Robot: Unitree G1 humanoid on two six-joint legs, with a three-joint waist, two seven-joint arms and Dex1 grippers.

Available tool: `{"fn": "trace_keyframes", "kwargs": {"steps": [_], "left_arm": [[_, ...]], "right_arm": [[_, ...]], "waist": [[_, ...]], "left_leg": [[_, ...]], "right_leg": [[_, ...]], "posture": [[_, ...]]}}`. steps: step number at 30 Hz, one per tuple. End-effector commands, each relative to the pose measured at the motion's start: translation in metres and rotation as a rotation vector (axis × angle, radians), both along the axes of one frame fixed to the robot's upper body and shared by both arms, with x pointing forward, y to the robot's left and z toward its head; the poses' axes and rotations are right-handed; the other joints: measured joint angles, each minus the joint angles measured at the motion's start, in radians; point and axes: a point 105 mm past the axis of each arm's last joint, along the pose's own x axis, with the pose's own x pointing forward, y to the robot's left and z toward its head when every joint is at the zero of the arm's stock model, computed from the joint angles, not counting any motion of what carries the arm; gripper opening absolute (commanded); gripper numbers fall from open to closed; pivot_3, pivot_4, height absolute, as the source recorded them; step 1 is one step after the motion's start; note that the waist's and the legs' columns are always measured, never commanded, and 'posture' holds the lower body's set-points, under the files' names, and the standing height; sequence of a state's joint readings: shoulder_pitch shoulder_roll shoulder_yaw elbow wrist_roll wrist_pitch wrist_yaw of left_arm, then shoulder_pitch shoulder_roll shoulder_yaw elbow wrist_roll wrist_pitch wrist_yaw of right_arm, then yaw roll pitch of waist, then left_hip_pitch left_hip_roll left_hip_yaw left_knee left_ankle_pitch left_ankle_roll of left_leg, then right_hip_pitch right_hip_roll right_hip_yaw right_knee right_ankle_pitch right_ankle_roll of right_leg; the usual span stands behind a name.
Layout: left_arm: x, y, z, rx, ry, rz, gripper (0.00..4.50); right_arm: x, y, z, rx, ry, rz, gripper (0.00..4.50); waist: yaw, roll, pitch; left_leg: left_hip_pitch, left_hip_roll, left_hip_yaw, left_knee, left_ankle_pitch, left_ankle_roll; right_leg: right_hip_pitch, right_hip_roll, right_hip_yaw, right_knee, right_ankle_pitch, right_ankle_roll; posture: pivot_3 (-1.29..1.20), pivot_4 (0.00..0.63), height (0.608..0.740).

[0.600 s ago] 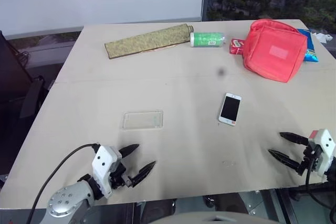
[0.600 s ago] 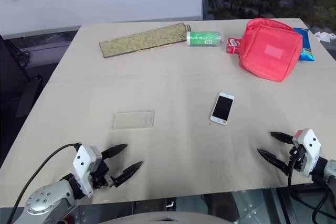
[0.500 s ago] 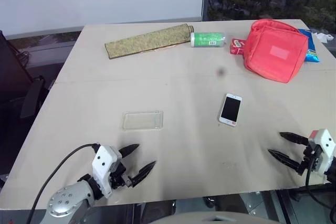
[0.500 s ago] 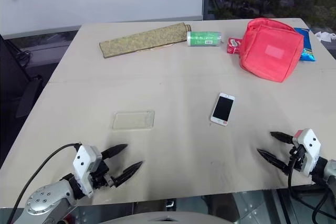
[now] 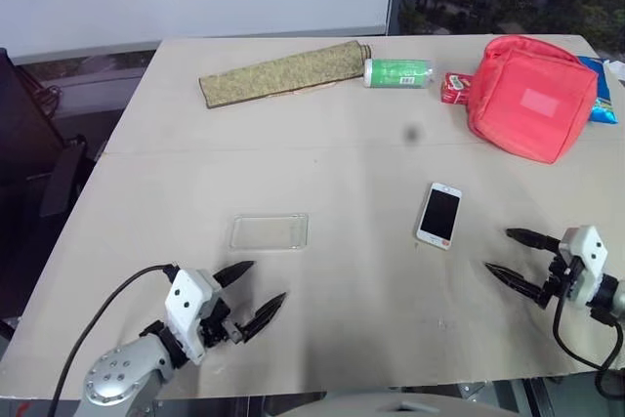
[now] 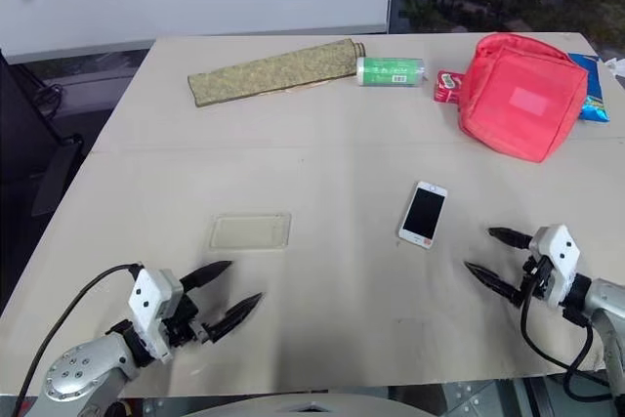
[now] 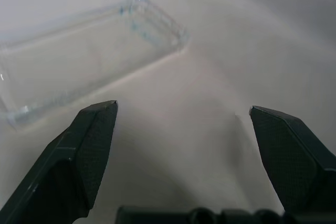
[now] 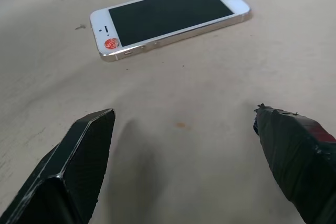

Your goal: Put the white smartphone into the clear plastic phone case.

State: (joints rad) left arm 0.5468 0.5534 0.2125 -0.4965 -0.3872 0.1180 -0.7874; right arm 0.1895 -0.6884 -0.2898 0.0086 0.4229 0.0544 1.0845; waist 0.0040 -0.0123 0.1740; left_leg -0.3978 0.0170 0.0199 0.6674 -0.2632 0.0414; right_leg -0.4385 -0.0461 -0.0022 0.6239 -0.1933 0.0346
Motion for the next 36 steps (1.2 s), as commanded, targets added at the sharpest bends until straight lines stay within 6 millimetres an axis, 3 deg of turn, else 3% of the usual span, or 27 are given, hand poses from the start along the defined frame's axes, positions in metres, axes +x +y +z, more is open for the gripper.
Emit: {"fn": "trace_keyframes", "kwargs": {"steps": [1,7,16,25,28,30,33,36], "left_arm": [[0.003,0.005,0.010,-0.002,-0.045,-0.002,4.34],[0.005,0.006,0.012,-0.001,-0.063,-0.012,4.34],[0.032,0.018,0.018,0.111,-0.115,-0.018,4.34],[0.059,0.041,0.003,0.323,-0.115,-0.062,4.34],[0.063,0.038,-0.003,0.348,-0.088,-0.127,3.69],[0.065,0.035,-0.006,0.348,-0.079,-0.157,2.98],[0.071,0.028,-0.008,0.357,-0.083,-0.187,1.38],[0.072,0.009,-0.012,0.413,-0.095,-0.295,0.04]], "right_arm": [[0.002,-0.002,0.007,-0.017,-0.040,0.007,4.50],[0.001,0.000,0.010,-0.006,-0.050,0.040,4.50],[-0.015,0.065,0.062,0.108,-0.111,0.395,4.50],[-0.027,0.096,0.077,0.008,-0.135,0.552,4.50],[-0.026,0.099,0.080,-0.023,-0.158,0.572,4.50],[-0.026,0.100,0.081,-0.027,-0.161,0.573,4.50],[-0.024,0.099,0.081,-0.035,-0.164,0.565,4.50],[-0.023,0.098,0.079,-0.040,-0.162,0.556,4.50]], "waist": [[0.003,0.000,0.000],[0.003,0.000,0.000],[0.006,-0.001,-0.001],[0.012,-0.003,-0.002],[0.010,-0.003,-0.003],[0.010,-0.003,-0.003],[0.013,-0.003,-0.003],[0.015,-0.002,-0.004]], "left_leg": [[0.000,0.000,0.000,0.000,0.000,0.000],[0.001,0.000,0.002,0.004,0.000,0.000],[0.002,0.002,0.002,0.004,0.000,0.000],[0.002,0.003,0.002,0.004,0.000,0.000],[0.003,0.003,0.002,0.004,0.000,0.000],[0.004,0.003,0.002,0.004,0.000,0.000],[0.007,0.003,0.002,0.004,0.000,0.000],[0.008,0.004,0.003,0.004,0.000,0.000]], "right_leg": [[0.000,0.000,0.000,0.000,0.000,0.000],[0.000,0.000,0.002,0.001,0.000,0.000],[0.001,0.002,0.002,0.003,0.000,0.000],[0.001,0.003,0.001,0.003,0.000,0.000],[0.002,0.003,0.002,0.003,0.000,0.000],[0.002,0.003,0.002,0.003,0.000,0.000],[0.006,0.002,0.002,0.003,0.000,0.000],[0.008,0.001,0.000,0.003,0.001,0.000]], "posture": [[0.00,0.150,0.740],[0.00,0.150,0.740],[0.00,0.150,0.740],[0.00,0.150,0.740],[0.00,0.150,0.740],[0.00,0.150,0.740],[0.00,0.150,0.740],[0.00,0.150,0.740]]}}
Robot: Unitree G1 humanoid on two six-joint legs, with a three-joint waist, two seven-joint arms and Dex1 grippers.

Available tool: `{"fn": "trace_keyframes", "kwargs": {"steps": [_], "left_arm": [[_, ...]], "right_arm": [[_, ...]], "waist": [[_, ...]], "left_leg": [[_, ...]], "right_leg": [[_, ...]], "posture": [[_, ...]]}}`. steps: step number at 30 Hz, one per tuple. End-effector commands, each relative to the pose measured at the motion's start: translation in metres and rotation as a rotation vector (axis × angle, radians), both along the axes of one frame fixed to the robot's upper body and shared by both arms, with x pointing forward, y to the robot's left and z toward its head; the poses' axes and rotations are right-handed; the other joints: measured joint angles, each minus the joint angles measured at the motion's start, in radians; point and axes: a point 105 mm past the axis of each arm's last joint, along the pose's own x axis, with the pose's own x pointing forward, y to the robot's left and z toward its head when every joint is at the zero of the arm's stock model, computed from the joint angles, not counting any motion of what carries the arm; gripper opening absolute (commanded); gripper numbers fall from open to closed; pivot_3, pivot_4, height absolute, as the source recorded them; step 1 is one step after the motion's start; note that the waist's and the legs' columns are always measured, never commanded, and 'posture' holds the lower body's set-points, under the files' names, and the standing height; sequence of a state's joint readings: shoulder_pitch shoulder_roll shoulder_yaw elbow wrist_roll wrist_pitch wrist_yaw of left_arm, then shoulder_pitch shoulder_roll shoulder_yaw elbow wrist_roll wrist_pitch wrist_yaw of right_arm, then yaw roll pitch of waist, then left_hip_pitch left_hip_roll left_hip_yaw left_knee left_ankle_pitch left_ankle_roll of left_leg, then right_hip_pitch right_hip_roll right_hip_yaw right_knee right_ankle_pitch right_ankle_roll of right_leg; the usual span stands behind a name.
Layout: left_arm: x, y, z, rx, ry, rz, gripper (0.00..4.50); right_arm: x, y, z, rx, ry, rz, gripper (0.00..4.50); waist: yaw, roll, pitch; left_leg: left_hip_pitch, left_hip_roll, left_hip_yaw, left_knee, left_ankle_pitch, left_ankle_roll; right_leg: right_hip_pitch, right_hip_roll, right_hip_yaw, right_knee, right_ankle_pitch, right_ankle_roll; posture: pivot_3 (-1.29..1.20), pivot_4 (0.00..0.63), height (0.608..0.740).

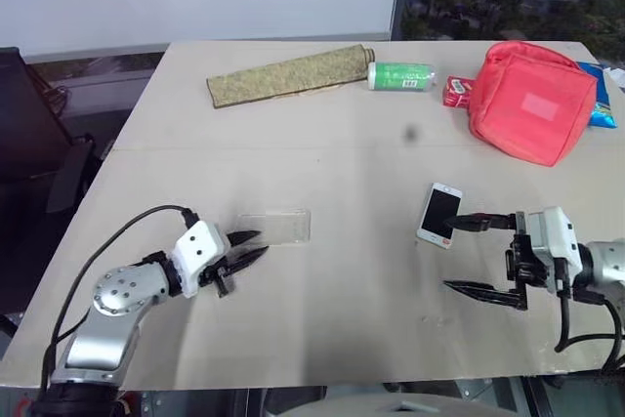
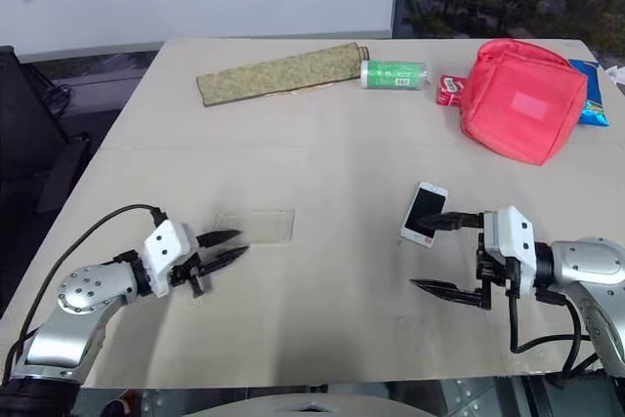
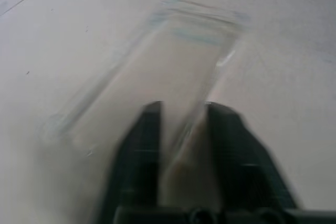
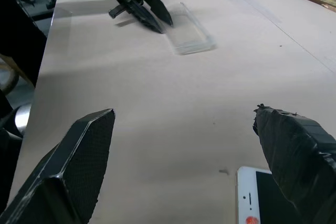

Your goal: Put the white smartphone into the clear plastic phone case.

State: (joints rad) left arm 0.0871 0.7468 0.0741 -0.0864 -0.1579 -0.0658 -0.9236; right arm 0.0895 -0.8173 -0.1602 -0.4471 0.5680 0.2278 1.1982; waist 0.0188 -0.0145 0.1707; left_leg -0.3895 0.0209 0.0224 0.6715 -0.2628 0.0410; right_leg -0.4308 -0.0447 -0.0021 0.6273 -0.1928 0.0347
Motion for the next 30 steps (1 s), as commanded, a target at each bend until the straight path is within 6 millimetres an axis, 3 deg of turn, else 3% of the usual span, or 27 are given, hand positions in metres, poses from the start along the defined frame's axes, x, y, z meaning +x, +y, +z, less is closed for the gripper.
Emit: {"fn": "trace_keyframes", "kwargs": {"steps": [1,7,11,14,19,21,24,30], "left_arm": [[-0.001,-0.018,-0.011,0.049,0.040,-0.074,0.04],[0.003,-0.082,-0.008,-0.027,0.075,-0.244,0.04],[-0.002,-0.108,-0.008,-0.036,0.114,-0.339,0.04],[-0.001,-0.121,-0.005,-0.034,0.130,-0.385,0.82],[0.004,-0.138,0.003,-0.032,0.134,-0.462,3.06],[0.004,-0.144,0.009,-0.051,0.127,-0.495,4.14],[0.006,-0.141,0.021,-0.066,0.118,-0.503,4.44],[0.015,-0.125,0.039,-0.036,0.045,-0.421,4.44]], "right_arm": [[-0.001,0.002,0.006,-0.002,-0.031,0.012,4.50],[0.003,-0.002,0.004,0.019,-0.027,-0.010,4.50],[0.006,-0.005,0.005,0.019,-0.029,-0.029,4.50],[0.007,-0.009,0.005,0.012,-0.033,-0.044,4.50],[0.012,-0.016,0.000,-0.025,-0.042,-0.097,4.50],[0.022,-0.021,-0.003,-0.048,-0.047,-0.186,4.50],[0.041,-0.026,-0.003,-0.050,-0.082,-0.329,4.50],[0.047,-0.027,-0.012,-0.109,-0.117,-0.359,4.50]], "waist": [[0.000,0.001,-0.001],[0.007,0.002,-0.001],[0.007,0.001,-0.002],[0.006,0.001,-0.002],[0.002,0.001,-0.001],[-0.002,0.001,-0.001],[-0.009,0.000,-0.001],[-0.006,0.000,-0.001]], "left_leg": [[0.000,0.000,0.000,0.000,0.000,0.000],[0.000,-0.004,0.001,0.001,0.000,0.000],[-0.001,-0.005,0.001,0.001,0.000,0.000],[-0.001,-0.006,0.000,0.001,0.000,0.000],[-0.001,-0.006,-0.001,0.001,0.000,0.000],[-0.002,-0.008,-0.001,0.001,0.000,0.000],[-0.002,-0.008,0.000,0.001,0.000,0.000],[-0.002,-0.007,-0.002,0.001,0.000,0.000]], "right_leg": [[0.000,0.000,0.000,0.000,0.000,0.000],[0.002,-0.004,0.000,0.000,0.001,0.002],[0.002,-0.004,0.001,-0.001,0.002,0.003],[0.002,-0.003,0.001,-0.001,0.002,0.003],[0.002,-0.002,0.001,-0.001,0.002,0.003],[0.002,-0.002,0.001,-0.001,0.002,0.003],[0.001,-0.002,0.001,-0.001,0.002,0.003],[0.001,0.000,0.000,0.000,0.001,0.003]], "posture": [[0.00,0.150,0.740],[0.00,0.150,0.740],[0.00,0.150,0.740],[0.00,0.150,0.740],[0.00,0.150,0.740],[0.00,0.150,0.740],[0.00,0.150,0.740],[0.00,0.150,0.740]]}}
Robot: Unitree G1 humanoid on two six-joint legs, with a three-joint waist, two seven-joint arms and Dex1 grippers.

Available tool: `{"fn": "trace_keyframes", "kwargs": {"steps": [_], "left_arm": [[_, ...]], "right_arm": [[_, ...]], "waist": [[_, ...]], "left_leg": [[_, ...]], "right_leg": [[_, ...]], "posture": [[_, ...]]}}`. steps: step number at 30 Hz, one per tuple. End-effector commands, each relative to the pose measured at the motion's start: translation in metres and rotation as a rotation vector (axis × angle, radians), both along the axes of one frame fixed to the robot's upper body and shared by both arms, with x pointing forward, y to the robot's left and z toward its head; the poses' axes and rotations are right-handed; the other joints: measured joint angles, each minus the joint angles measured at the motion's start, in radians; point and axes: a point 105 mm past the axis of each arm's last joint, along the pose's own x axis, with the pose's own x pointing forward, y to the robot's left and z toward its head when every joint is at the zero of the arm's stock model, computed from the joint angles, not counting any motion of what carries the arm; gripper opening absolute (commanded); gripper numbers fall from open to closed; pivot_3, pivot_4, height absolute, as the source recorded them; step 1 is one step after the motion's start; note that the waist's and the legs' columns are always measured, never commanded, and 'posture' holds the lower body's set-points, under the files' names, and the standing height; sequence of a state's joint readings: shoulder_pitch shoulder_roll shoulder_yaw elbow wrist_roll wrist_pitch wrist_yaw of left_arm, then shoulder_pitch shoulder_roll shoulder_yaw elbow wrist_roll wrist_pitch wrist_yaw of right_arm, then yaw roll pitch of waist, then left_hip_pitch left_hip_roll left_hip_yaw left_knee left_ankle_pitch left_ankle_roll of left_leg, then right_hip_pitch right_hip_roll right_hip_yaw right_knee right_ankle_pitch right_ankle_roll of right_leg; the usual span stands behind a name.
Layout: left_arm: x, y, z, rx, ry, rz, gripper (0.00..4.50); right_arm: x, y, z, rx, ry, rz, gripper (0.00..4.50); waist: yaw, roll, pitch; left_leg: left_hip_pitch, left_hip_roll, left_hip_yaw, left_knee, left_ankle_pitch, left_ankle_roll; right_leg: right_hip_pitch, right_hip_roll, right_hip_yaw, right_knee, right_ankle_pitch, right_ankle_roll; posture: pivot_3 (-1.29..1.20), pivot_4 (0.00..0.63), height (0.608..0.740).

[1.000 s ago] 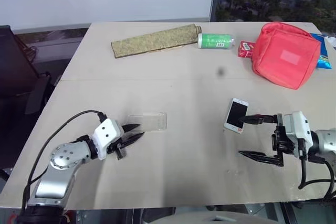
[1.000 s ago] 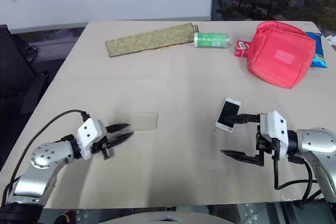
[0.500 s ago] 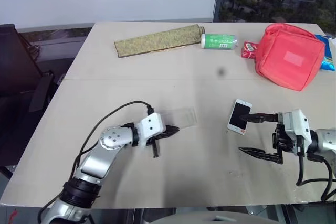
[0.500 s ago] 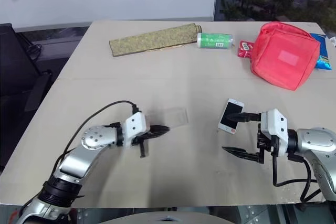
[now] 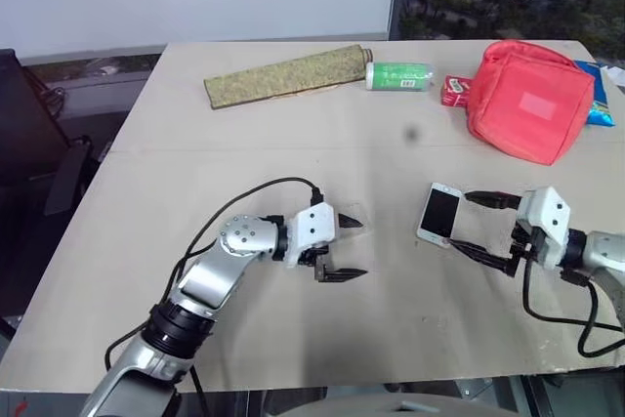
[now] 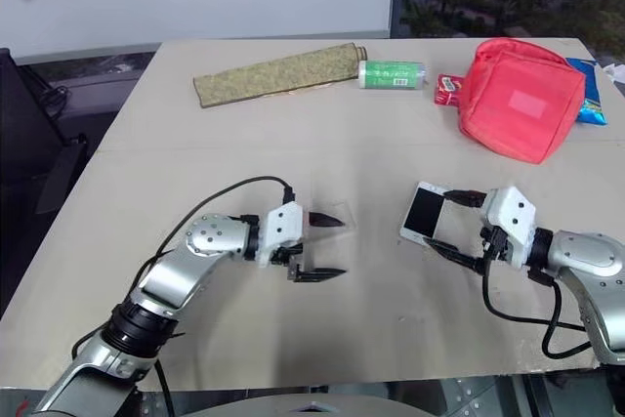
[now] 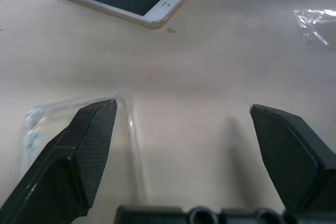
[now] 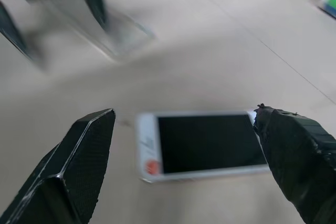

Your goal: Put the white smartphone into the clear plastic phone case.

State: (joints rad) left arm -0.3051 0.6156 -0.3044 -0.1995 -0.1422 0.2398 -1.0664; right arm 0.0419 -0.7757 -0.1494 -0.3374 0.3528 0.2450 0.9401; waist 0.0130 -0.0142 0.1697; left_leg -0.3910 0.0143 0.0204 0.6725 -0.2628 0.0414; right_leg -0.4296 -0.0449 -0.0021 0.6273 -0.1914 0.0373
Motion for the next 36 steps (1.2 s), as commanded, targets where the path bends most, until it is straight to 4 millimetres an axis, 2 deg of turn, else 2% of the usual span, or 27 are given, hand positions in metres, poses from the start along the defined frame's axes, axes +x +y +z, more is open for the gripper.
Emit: {"fn": "trace_keyframes", "kwargs": {"steps": [1,7,8,9,11,16,18,22,25,31,36], "left_arm": [[0.005,0.003,0.020,-0.024,-0.063,0.048,4.44],[0.000,0.012,0.000,0.008,0.078,0.131,4.44],[-0.001,0.013,-0.003,0.004,0.110,0.142,3.92],[-0.004,0.014,-0.009,0.019,0.144,0.138,3.73],[-0.008,0.017,-0.017,0.042,0.184,0.137,2.71],[-0.007,0.022,-0.028,0.065,0.219,0.143,0.63],[-0.001,0.023,-0.031,0.072,0.199,0.149,0.09],[0.012,0.024,-0.036,0.148,0.095,0.096,0.09],[0.019,0.018,-0.032,0.143,0.061,0.045,0.09],[0.048,-0.009,-0.016,0.162,-0.039,-0.075,0.09],[0.051,-0.031,-0.011,0.160,-0.035,-0.170,0.09]], "right_arm": [[0.002,0.005,0.006,0.001,-0.044,0.019,4.50],[0.004,0.010,0.006,0.030,-0.037,0.040,4.50],[0.004,0.010,0.006,0.035,-0.032,0.043,4.50],[0.001,0.012,0.008,0.039,-0.023,0.075,4.50],[-0.007,0.014,0.010,0.045,0.005,0.128,4.50],[-0.021,0.017,0.014,0.070,0.080,0.204,4.50],[-0.023,0.019,0.016,0.078,0.087,0.210,4.50],[-0.025,0.019,0.018,0.090,0.101,0.212,4.50],[-0.022,0.017,0.018,0.080,0.093,0.200,4.50],[-0.018,0.015,0.020,0.080,0.086,0.181,4.50],[-0.016,0.009,0.019,0.058,0.075,0.145,4.50]], "waist": [[0.000,0.000,0.000],[-0.001,0.000,0.000],[-0.001,0.000,0.000],[-0.001,0.000,0.000],[0.000,0.000,0.000],[0.001,0.000,0.000],[0.001,0.000,0.000],[0.006,0.000,-0.001],[0.007,0.001,-0.001],[0.016,0.001,-0.002],[0.017,0.001,-0.001]], "left_leg": [[0.000,0.000,0.000,0.000,0.000,0.000],[0.000,0.000,0.001,0.000,0.000,0.000],[0.000,0.000,0.001,0.000,0.000,0.000],[0.000,0.001,0.001,0.000,0.000,0.000],[0.000,0.000,0.000,0.000,0.000,0.000],[0.000,0.002,0.000,0.000,0.000,0.000],[0.000,0.002,0.000,0.000,0.000,0.000],[0.001,0.002,0.001,0.001,0.000,0.000],[0.001,0.001,0.000,0.003,0.000,0.000],[-0.002,0.001,0.000,0.014,0.000,0.000],[-0.003,-0.001,0.000,0.015,0.000,0.001]], "right_leg": [[0.000,0.000,0.000,0.000,0.000,0.000],[0.000,-0.001,0.002,-0.001,0.000,0.000],[0.000,-0.001,0.002,-0.001,0.000,0.000],[0.000,-0.001,0.002,-0.001,0.000,0.000],[0.000,-0.001,0.001,0.000,0.000,0.000],[0.000,-0.001,0.001,0.000,0.000,0.000],[0.000,-0.001,0.001,0.000,0.000,0.000],[0.001,-0.001,0.001,0.000,0.000,0.000],[0.002,-0.001,0.001,0.000,0.000,0.000],[0.006,-0.002,0.001,0.000,0.001,0.001],[0.006,-0.002,0.002,-0.001,0.001,0.003]], "posture": [[0.00,0.150,0.740],[0.00,0.150,0.740],[0.00,0.150,0.740],[0.00,0.150,0.740],[0.00,0.150,0.740],[0.00,0.150,0.740],[0.00,0.150,0.740],[0.00,0.150,0.740],[0.00,0.150,0.740],[0.00,0.150,0.740],[0.00,0.150,0.740]]}}
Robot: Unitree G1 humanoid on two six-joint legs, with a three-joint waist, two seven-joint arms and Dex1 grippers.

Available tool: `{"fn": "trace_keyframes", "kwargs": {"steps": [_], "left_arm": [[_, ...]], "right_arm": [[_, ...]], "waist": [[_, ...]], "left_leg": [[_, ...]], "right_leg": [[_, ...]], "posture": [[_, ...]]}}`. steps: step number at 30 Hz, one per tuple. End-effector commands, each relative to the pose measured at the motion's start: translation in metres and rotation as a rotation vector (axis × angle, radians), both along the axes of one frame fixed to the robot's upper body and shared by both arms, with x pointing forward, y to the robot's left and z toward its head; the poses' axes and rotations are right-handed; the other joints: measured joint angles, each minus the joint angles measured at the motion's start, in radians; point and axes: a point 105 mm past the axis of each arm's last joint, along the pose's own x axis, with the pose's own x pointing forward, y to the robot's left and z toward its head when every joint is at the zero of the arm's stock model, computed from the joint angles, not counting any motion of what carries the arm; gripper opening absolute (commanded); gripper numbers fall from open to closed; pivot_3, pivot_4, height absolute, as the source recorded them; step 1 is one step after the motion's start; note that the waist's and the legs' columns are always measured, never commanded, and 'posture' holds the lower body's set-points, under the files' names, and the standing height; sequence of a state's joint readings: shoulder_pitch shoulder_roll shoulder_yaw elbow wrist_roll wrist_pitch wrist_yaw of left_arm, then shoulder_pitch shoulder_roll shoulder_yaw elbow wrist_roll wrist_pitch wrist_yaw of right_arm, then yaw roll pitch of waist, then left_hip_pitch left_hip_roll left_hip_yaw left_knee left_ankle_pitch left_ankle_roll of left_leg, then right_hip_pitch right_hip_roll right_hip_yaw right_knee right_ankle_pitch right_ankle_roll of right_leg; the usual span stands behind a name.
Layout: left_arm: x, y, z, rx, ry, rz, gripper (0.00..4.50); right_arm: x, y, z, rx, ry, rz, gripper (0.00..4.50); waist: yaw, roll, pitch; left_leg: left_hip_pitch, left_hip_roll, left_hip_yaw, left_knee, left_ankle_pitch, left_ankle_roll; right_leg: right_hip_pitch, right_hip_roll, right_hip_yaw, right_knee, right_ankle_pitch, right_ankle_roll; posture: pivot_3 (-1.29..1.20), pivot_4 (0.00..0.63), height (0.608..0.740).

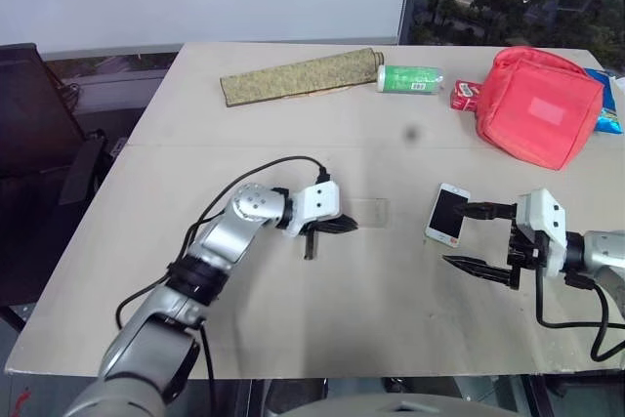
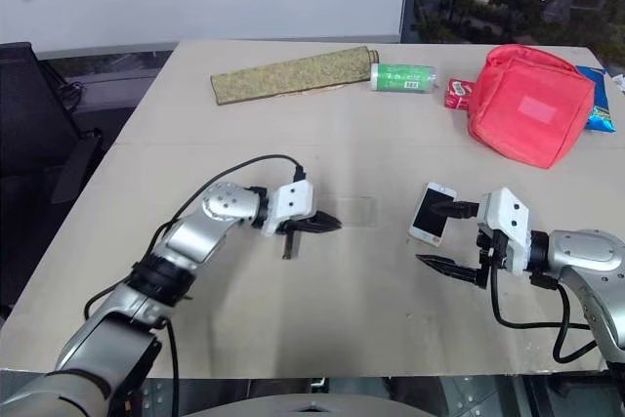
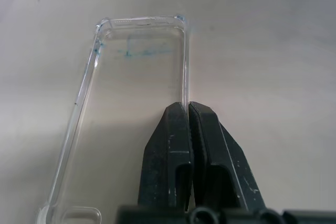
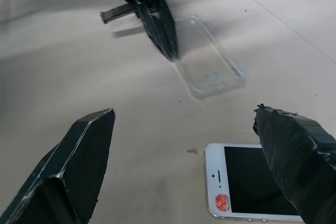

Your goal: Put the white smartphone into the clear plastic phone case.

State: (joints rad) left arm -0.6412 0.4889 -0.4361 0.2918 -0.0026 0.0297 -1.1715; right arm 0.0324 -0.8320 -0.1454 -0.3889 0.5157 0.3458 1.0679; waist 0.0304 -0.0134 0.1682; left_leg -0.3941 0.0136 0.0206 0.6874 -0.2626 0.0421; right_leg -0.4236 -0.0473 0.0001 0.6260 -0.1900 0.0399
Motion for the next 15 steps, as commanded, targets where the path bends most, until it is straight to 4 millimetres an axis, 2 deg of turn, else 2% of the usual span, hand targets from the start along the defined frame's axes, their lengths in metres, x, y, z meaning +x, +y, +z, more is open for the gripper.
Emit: {"fn": "trace_keyframes", "kwargs": {"steps": [1,5,6,8,10,11,12,14,15], "left_arm": [[-0.002,-0.012,-0.001,0.013,0.016,-0.062,0.09],[-0.002,-0.018,0.002,-0.004,0.030,-0.074,0.09],[-0.004,-0.020,0.003,-0.013,0.038,-0.080,0.33],[-0.006,-0.021,0.005,-0.024,0.039,-0.084,0.97],[-0.005,-0.023,0.012,-0.051,0.021,-0.071,1.91],[-0.005,-0.025,0.019,-0.082,0.024,-0.059,2.51],[-0.006,-0.025,0.026,-0.107,0.027,-0.057,2.89],[-0.010,-0.026,0.044,-0.173,0.026,-0.048,3.88],[-0.014,-0.025,0.056,-0.218,0.031,-0.036,4.44]], "right_arm": [[0.003,-0.008,0.009,-0.026,-0.054,-0.037,4.50],[0.005,-0.011,0.009,-0.032,-0.068,-0.076,4.50],[0.006,-0.011,0.008,-0.031,-0.069,-0.084,4.50],[0.010,-0.013,0.008,-0.033,-0.086,-0.120,4.50],[0.017,-0.014,0.008,-0.037,-0.115,-0.162,4.50],[0.020,-0.013,0.008,-0.024,-0.116,-0.179,4.50],[0.022,-0.011,0.008,-0.013,-0.118,-0.201,4.50],[0.025,-0.006,0.007,0.004,-0.104,-0.226,4.50],[0.033,-0.010,0.007,0.003,-0.110,-0.278,4.50]], "waist": [[-0.001,0.000,0.000],[0.001,0.000,0.000],[0.003,0.000,0.000],[0.003,0.000,0.000],[0.001,0.000,0.000],[0.000,0.000,0.000],[-0.004,0.000,0.000],[-0.013,-0.001,0.001],[-0.015,-0.001,0.001]], "left_leg": [[-0.001,-0.001,0.000,0.000,0.000,0.000],[-0.002,-0.003,-0.001,-0.002,-0.001,0.002],[-0.003,-0.003,-0.002,-0.003,-0.002,0.002],[-0.003,-0.003,-0.002,-0.003,-0.002,0.003],[-0.004,-0.003,-0.002,-0.003,-0.002,0.004],[-0.003,-0.003,-0.002,-0.003,-0.002,0.004],[-0.003,-0.003,-0.003,-0.003,-0.002,0.004],[-0.003,-0.003,-0.004,-0.003,-0.002,0.004],[-0.003,-0.002,-0.006,-0.003,-0.002,0.004]], "right_leg": [[0.000,0.000,0.000,0.000,0.000,0.000],[0.000,0.001,-0.001,0.000,0.000,0.001],[0.000,0.001,-0.002,0.000,0.000,0.001],[0.000,0.001,-0.002,0.000,0.000,0.001],[0.000,0.001,-0.002,0.000,-0.001,0.003],[0.000,0.001,-0.001,0.000,-0.001,0.003],[0.000,0.001,-0.001,0.000,-0.001,0.003],[-0.001,0.001,-0.001,0.000,-0.001,0.003],[-0.001,0.001,-0.001,0.000,-0.001,0.003]], "posture": [[0.00,0.150,0.740],[0.00,0.150,0.740],[0.00,0.150,0.740],[0.00,0.150,0.740],[0.00,0.150,0.740],[0.00,0.150,0.740],[0.00,0.150,0.740],[0.00,0.150,0.740],[0.00,0.150,0.740]]}}
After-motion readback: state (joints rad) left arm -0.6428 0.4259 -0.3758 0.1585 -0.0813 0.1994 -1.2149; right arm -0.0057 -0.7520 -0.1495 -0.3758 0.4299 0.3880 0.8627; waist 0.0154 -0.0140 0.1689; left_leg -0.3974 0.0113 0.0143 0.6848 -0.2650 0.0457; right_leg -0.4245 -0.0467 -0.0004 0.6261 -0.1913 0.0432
